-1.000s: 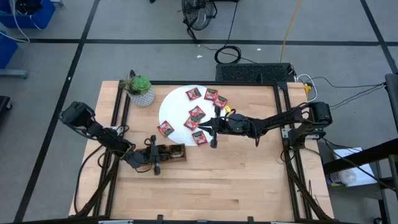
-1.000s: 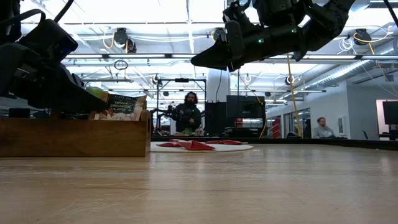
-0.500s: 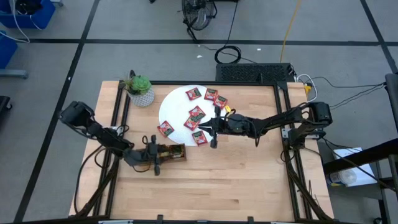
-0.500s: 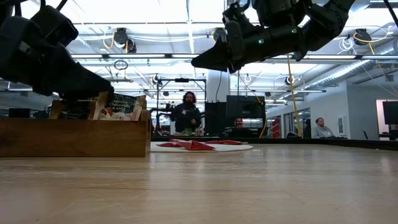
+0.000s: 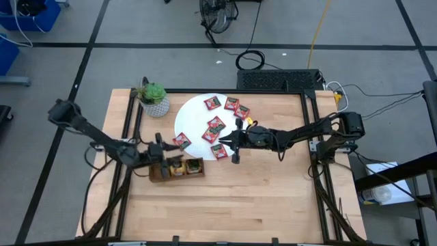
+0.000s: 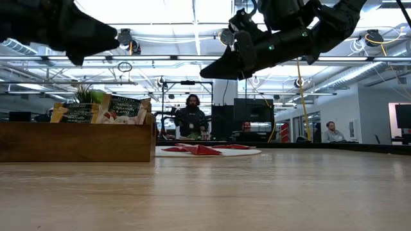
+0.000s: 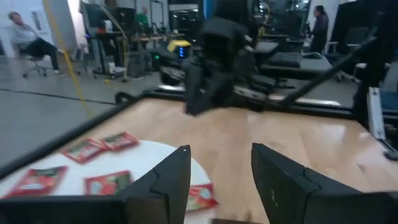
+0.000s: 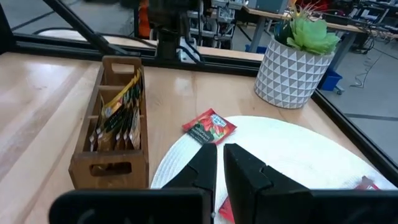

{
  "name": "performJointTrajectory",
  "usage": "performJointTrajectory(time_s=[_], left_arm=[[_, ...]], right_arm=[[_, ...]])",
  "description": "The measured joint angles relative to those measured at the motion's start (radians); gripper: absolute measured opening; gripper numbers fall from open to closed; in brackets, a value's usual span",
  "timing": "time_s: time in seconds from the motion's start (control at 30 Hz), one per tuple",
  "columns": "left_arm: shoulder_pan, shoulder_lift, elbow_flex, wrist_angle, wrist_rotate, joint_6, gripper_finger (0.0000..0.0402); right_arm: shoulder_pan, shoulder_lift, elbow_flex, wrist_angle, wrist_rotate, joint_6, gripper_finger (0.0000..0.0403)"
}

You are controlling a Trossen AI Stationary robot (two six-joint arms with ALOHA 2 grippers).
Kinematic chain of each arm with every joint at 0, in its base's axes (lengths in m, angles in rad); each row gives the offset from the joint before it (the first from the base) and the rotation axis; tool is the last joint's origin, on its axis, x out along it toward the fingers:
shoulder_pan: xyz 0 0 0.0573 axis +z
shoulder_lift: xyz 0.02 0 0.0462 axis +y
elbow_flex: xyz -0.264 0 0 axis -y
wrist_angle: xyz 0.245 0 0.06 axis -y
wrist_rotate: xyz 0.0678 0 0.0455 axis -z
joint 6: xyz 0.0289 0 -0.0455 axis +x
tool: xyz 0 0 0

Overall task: Pick & Place Tea
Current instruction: Put the red tea bag into the left section of the wooden organizer

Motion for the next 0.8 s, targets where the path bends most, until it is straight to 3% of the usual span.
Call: performJointTrajectory(time_s=[0.2, 0.47, 0.57, 0.7, 0.8], left_arm=[[0.091, -0.232, 0.098, -0.425, 0.0, 0.002, 0.0146], [0.221, -0.271, 0.408, -0.942, 0.041, 0.104, 0.0125], [0.287, -0.276, 0.483, -1.043, 0.045, 0.107, 0.0125], [0.403, -0.325, 0.503, -1.131, 0.082, 0.106, 0.0125], [0.505, -0.363, 0.503, -1.161, 0.113, 0.078, 0.0133]], right_arm=[[0.0, 0.0, 0.0, -0.042, 0.0, -0.011, 0.0018], [0.004, -0.066, 0.0, -0.234, 0.001, -0.026, 0.0018], [0.002, -0.151, -0.007, -0.393, 0.039, -0.029, 0.0018], [0.0, -0.262, -0.054, -0.453, 0.136, -0.046, 0.0018], [-0.006, -0.29, -0.092, -0.448, 0.094, -0.115, 0.0032]])
